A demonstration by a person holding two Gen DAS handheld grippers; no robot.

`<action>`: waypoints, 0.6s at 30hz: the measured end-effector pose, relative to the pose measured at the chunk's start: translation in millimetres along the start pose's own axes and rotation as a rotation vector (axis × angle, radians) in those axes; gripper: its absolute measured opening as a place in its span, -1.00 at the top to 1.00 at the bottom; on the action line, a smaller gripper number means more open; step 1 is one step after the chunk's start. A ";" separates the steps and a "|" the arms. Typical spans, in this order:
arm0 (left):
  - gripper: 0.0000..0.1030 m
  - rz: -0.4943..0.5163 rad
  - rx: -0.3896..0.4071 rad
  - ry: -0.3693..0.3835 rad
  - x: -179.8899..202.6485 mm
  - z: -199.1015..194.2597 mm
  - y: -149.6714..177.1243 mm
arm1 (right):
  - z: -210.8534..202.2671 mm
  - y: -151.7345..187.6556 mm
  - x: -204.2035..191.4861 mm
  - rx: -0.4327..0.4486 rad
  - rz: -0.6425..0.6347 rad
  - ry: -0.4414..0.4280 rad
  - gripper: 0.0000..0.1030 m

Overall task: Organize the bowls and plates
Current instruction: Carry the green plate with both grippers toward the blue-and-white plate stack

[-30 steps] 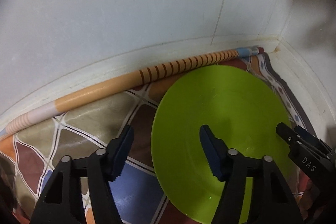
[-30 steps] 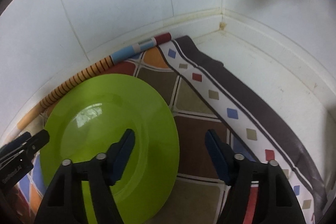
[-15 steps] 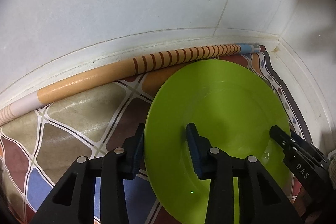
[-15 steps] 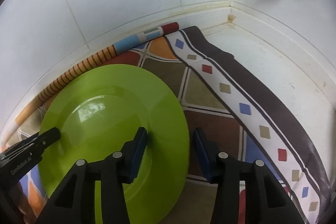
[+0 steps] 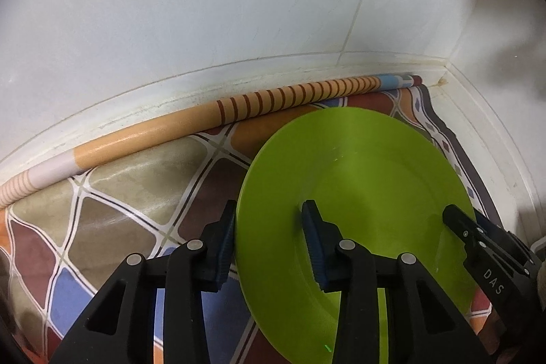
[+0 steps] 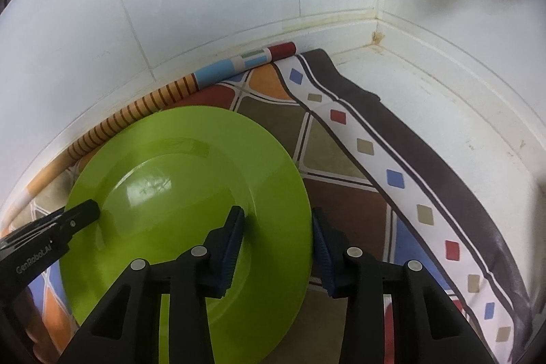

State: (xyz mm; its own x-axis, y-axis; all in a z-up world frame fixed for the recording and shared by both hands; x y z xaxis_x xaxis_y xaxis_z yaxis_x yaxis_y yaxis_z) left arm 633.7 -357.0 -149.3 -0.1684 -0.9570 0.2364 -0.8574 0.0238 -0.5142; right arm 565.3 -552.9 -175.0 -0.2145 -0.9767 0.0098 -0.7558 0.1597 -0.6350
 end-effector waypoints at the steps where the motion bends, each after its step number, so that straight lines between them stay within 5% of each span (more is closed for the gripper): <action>1: 0.28 -0.001 0.003 0.003 0.1 -3.2 1.1 | -3.3 0.2 0.1 0.002 0.002 0.001 0.24; 18: 0.28 0.027 0.076 0.023 -12.8 -85.5 40.3 | -75.4 20.0 -16.6 0.064 -0.045 0.034 0.24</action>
State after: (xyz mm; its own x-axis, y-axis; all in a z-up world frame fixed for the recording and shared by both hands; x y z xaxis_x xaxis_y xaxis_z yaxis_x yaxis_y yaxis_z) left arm 559.7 -319.1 -102.6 -0.2024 -0.9494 0.2403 -0.8134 0.0264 -0.5811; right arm 507.1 -522.6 -129.6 -0.2026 -0.9771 0.0653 -0.7244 0.1047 -0.6813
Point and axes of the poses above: each gripper's, at about its wrist camera, not at the fingertips, and z roughly the way its jaws point, x to its right, y to its underside, the point moved 2 cm from there along z, roughly the way its jaws point, and after that the axes turned 12 degrees about -z, right-handed, at the moved point
